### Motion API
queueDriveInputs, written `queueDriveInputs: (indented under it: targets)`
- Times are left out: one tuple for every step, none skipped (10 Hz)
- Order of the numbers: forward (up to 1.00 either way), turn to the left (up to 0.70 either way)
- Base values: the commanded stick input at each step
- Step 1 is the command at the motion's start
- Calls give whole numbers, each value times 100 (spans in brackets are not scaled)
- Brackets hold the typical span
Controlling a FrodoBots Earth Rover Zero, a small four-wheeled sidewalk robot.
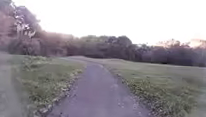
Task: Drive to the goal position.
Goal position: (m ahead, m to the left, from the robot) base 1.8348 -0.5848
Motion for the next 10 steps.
queueDriveInputs:
  targets:
    - [70,0]
    - [70,0]
    - [70,0]
    - [70,0]
    - [70,0]
    - [70,0]
    - [70,0]
    - [70,0]
    - [70,0]
    - [70,0]
